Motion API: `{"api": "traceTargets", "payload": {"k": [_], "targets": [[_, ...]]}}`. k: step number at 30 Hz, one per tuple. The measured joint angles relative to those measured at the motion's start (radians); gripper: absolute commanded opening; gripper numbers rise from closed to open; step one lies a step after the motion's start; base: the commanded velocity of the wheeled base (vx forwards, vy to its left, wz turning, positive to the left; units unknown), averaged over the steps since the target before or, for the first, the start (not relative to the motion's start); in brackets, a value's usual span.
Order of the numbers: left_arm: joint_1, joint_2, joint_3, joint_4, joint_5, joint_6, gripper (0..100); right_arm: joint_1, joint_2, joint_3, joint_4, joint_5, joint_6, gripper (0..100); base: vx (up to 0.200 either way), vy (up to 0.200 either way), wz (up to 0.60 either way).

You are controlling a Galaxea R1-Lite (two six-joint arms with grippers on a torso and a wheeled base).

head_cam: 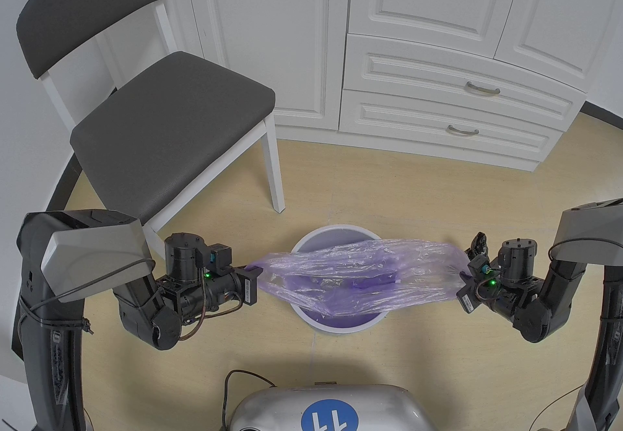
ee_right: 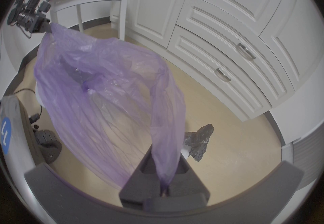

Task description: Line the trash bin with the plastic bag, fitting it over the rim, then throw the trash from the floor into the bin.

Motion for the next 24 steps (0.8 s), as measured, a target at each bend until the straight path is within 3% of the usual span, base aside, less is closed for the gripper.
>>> {"api": "traceTargets", "payload": {"k": [13,24], "targets": [[-0.002,-0.071,0.051,0.237,-0.012,0.082,0,0.003,-0.044,0.103,0.000,-0.002,-0.067,0,0.000,0.000,0.00],[-0.034,-0.084,0.089,0.256,-0.037,0.134,0,0.030,-0.042,0.156,-0.003,-0.005,-0.111,0,0.000,0.000,0.00]]}}
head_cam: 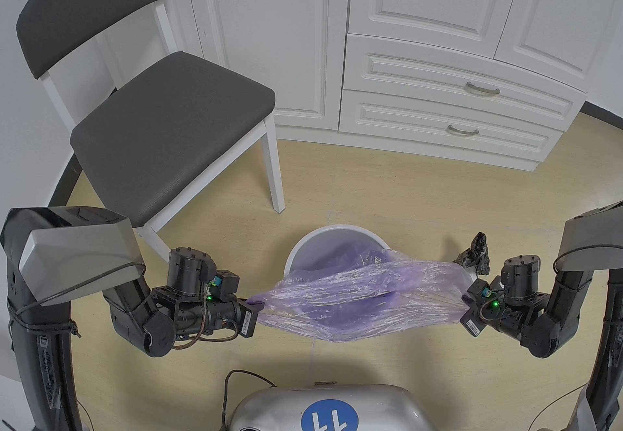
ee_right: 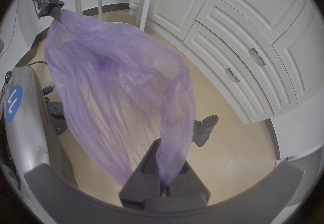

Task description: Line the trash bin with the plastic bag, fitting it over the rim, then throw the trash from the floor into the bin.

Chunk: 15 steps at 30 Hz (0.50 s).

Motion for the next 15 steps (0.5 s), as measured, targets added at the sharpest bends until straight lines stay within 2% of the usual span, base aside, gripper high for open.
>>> {"api": "traceTargets", "payload": {"k": [8,15], "targets": [[-0.032,0.036,0.006,0.000,0.001,0.012,0,0.045,0.030,0.014,0.000,-0.002,0.000,0,0.000,0.000,0.00],[-0.036,0.085,-0.012,-0.015,0.009,0.027,0,0.052,0.063,-0.007,-0.008,-0.051,0.001,0,0.000,0.000,0.00]]}}
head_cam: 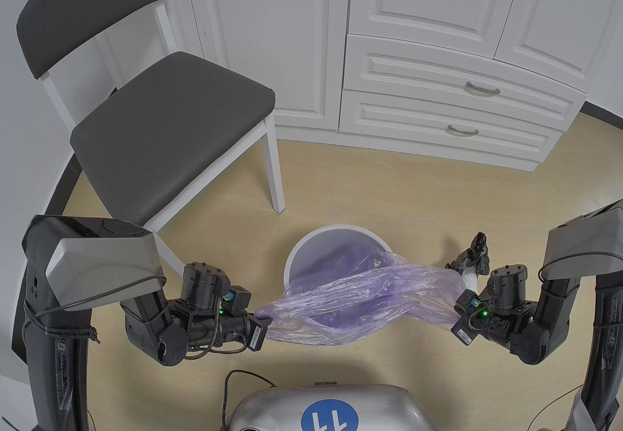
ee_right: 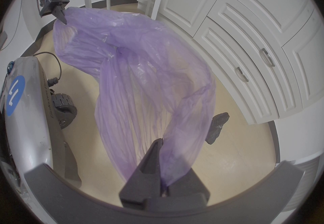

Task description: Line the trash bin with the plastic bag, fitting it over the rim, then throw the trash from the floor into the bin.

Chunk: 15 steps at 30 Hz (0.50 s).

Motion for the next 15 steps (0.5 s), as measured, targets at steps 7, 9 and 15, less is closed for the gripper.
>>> {"api": "traceTargets", "payload": {"k": [7,9,15], "targets": [[0.027,0.043,-0.052,-0.008,0.023,-0.007,0,0.001,0.034,-0.076,-0.007,-0.017,0.046,0,0.000,0.000,0.00],[0.049,0.051,-0.067,-0.009,0.027,-0.008,0,0.008,0.041,-0.092,-0.023,-0.018,0.070,0,0.000,0.000,0.00],[0.096,0.062,-0.108,-0.009,0.029,-0.046,0,0.036,0.069,-0.136,-0.110,-0.033,0.115,0,0.000,0.000,0.00]]}}
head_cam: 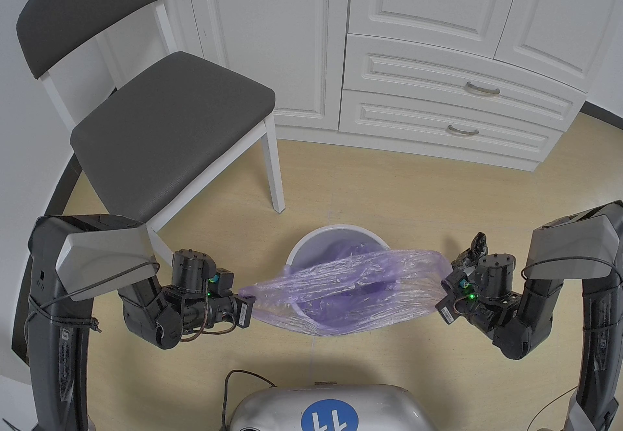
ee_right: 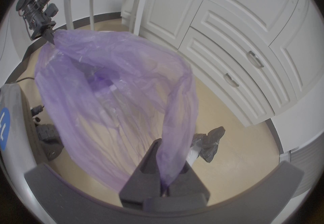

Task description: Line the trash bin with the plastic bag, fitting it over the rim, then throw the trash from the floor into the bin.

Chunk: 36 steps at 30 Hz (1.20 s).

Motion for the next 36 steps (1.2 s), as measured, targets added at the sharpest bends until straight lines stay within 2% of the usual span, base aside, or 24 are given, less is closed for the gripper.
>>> {"api": "traceTargets", "payload": {"k": [5,11,21,30,36], "targets": [[0.013,-0.002,-0.031,-0.015,0.005,-0.074,0,0.001,0.029,-0.044,-0.035,-0.044,0.012,0,0.000,0.000,0.00],[0.014,-0.006,-0.027,-0.019,0.004,-0.071,0,-0.004,0.027,-0.013,-0.028,-0.046,0.008,0,0.000,0.000,0.00],[-0.001,-0.036,0.064,0.065,-0.072,0.042,0,-0.020,-0.024,0.105,-0.007,-0.036,-0.066,0,0.000,0.000,0.00],[-0.021,-0.058,0.080,0.121,-0.075,0.054,0,-0.022,-0.080,0.146,0.087,-0.012,-0.086,0,0.000,0.000,0.00],[-0.035,-0.011,0.061,0.072,-0.057,0.071,0,-0.015,-0.053,0.111,0.089,-0.012,-0.084,0,0.000,0.000,0.00]]}}
